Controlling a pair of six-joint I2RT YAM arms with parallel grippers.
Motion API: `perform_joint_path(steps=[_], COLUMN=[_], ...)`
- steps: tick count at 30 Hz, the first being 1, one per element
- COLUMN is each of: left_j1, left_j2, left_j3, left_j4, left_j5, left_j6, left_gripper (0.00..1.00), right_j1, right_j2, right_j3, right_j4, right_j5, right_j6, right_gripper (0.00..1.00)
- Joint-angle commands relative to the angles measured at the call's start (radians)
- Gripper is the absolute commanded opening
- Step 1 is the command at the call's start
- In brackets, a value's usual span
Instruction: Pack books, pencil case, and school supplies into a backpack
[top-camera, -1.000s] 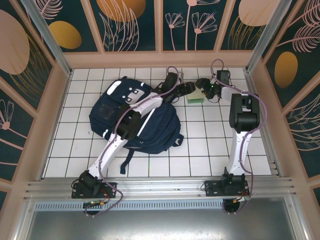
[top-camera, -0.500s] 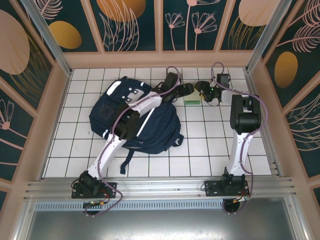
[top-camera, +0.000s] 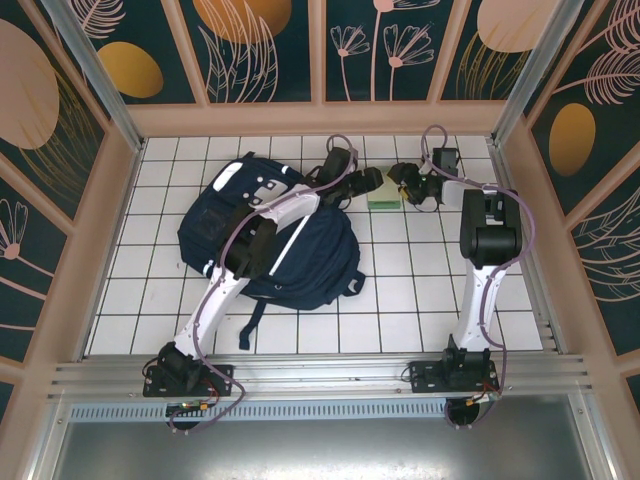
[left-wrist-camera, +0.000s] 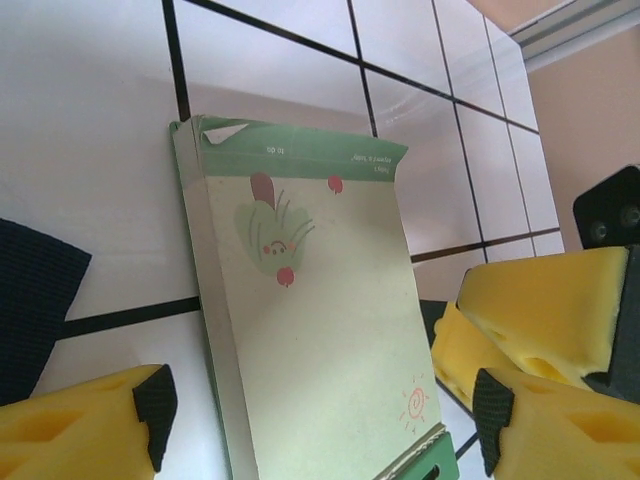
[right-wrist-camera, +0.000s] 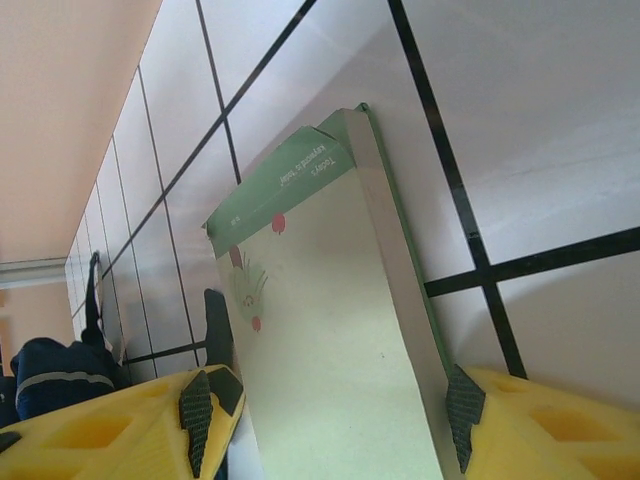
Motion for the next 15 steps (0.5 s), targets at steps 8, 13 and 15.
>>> perform_joint_path(steps=[8, 13, 15], left_j1=[0.015, 0.016, 0.016], left_j2=[0.079, 0.054, 0.045], left_j3=[0.062, 0.012, -0.003], left_j4=[0.087, 0.108, 0.111], left_j5=[0.158, 0.169, 0.168], left_j6=[-0.129, -0.131, -0.131], left_gripper=[0.68, 0.67, 0.67], right_j1=[0.045, 0.04, 0.036], right_j2=[-0.023, -0.063, -0.075], right_j3=[-0.048, -0.078, -0.086], right_j4=[0.054, 0.107, 0.117], right_j5=[-0.144, -0.171, -0.177], right_j6=[0.1, 0.143, 0.152], right_gripper=[0.64, 0.59, 0.54])
